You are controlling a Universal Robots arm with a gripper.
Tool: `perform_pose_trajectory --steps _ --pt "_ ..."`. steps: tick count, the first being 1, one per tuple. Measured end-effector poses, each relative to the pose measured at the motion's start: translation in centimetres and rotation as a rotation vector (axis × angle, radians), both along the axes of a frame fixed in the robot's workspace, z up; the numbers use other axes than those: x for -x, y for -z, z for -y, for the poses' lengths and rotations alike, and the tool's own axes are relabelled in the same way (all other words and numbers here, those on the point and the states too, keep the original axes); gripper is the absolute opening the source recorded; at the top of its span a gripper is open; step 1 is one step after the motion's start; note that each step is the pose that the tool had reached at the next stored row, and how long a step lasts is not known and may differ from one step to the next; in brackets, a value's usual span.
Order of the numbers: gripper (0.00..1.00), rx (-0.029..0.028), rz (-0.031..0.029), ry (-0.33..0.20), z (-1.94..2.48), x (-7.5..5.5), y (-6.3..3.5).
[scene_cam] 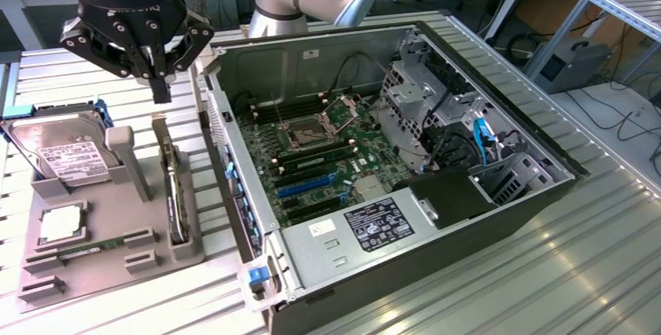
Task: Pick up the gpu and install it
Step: 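Reach for the gpu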
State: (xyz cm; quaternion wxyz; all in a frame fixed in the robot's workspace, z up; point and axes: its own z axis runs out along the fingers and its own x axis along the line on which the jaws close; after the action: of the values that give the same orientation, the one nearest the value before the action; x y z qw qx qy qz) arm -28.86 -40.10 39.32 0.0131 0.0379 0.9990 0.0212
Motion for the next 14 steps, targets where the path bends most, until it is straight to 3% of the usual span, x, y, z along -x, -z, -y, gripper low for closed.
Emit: perform_pose_trajectory --steps 14 --pt "0.11 -0.0001 0.0000 0.000 0.28 0.07 0.00"
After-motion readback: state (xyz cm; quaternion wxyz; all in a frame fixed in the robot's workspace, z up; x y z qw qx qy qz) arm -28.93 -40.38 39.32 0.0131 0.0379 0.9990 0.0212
